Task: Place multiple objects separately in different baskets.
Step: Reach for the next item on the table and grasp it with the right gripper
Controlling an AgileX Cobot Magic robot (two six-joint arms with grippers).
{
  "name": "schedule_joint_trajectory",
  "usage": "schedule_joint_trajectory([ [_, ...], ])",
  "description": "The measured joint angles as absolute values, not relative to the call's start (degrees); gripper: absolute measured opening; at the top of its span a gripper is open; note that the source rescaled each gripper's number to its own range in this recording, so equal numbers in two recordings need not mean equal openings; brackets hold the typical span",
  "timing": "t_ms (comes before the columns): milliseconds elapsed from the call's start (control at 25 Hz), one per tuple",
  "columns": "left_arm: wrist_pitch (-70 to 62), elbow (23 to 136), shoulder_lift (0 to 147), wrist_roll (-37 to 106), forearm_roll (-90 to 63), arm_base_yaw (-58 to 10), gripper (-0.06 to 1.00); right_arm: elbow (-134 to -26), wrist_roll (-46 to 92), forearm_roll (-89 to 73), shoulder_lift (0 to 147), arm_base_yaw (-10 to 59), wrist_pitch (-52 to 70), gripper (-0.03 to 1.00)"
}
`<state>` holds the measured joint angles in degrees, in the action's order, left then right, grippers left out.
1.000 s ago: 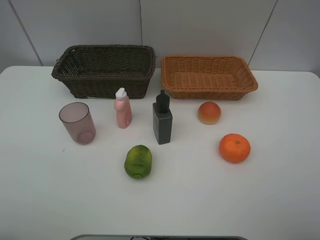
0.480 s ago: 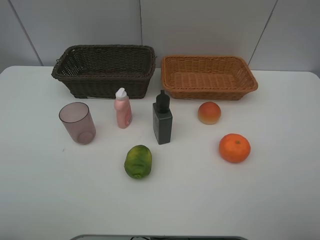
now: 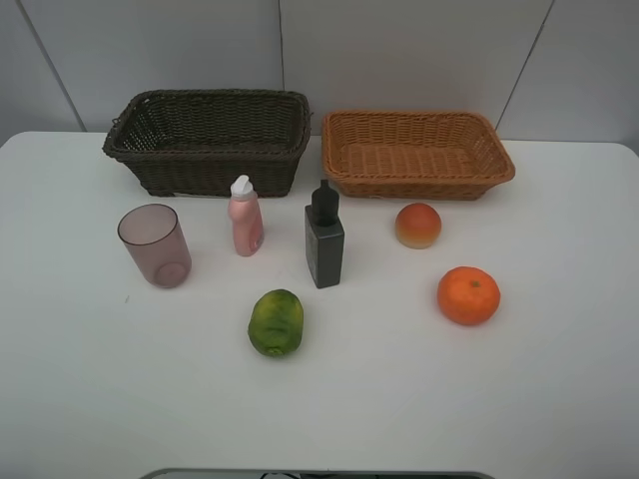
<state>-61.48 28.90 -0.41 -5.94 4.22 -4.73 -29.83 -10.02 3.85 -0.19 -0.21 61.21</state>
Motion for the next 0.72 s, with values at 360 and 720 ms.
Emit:
schedule_joint_trajectory([
  [360, -61.48, 28.9, -0.41, -5.94, 4.22, -4.73, 0.92, -29.83, -10.02, 3.85, -0.19, -0.21, 61.21, 1.0],
  [720, -61.48, 28.9, -0.41, -5.94, 4.22, -4.73, 0.92, -29.83, -10.02, 3.85, -0.19, -0.21, 61.21, 1.0],
])
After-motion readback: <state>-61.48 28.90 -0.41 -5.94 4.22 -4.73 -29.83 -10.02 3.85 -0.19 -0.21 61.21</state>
